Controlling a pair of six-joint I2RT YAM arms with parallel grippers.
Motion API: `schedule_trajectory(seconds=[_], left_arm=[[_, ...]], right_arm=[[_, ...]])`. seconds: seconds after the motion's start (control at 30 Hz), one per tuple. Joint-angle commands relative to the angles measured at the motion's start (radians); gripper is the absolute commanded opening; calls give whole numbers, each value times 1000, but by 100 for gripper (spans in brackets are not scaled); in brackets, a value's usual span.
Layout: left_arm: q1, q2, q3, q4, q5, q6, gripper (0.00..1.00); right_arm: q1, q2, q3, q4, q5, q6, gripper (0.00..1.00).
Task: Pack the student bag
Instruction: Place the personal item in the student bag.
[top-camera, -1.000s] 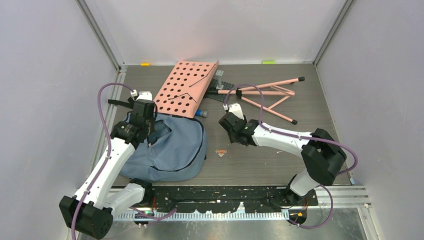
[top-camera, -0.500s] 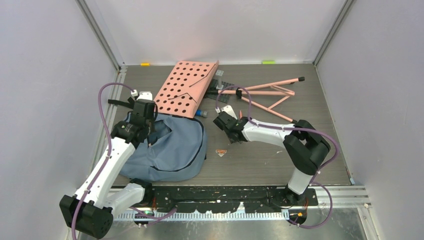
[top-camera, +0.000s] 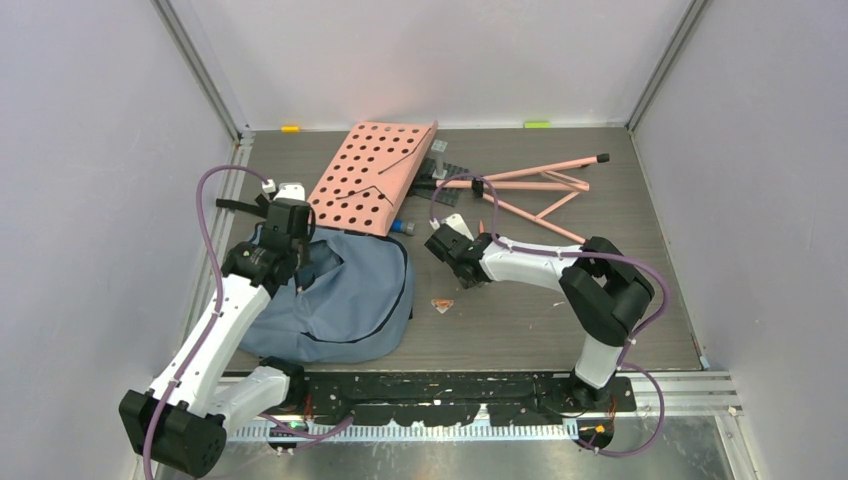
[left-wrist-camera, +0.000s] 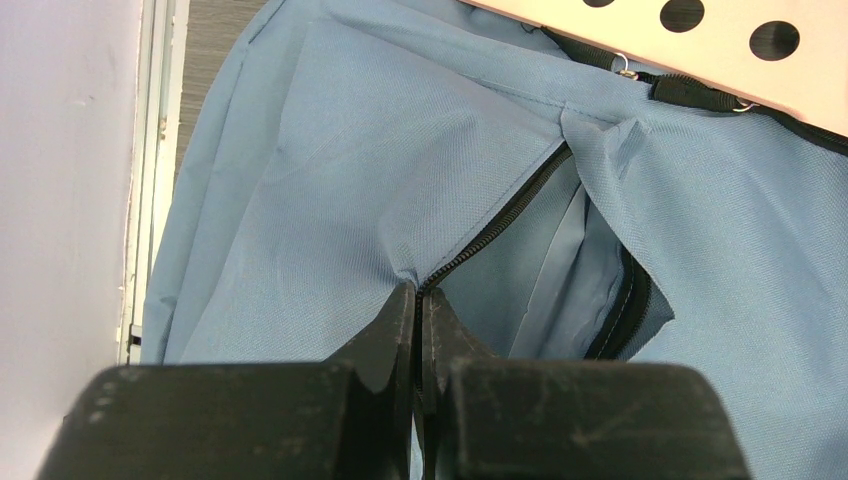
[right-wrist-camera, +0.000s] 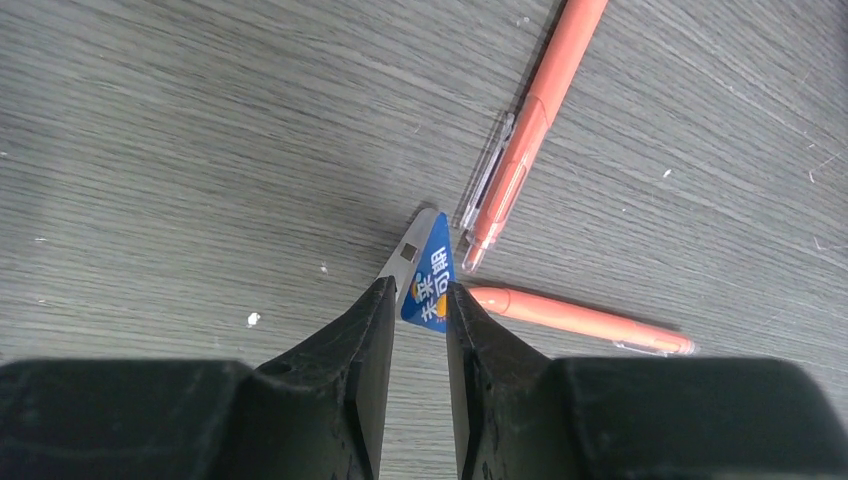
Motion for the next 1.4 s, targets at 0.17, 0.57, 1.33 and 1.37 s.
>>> schedule_trajectory(seconds=[0.17, 0.57, 1.33, 1.37], left_arm=[[5, -6, 12, 73, -2, 0, 0], [5, -7, 11, 73, -5, 0, 0], [5, -41, 1, 96, 49, 11, 0], [5, -41, 1, 96, 51, 11, 0]], right_arm=[[6, 15, 37, -29, 53, -2, 24], [19, -24, 35, -8, 101, -15, 1], [192, -128, 259, 461, -329, 205, 1], [201, -81, 302, 475, -344, 203, 1]])
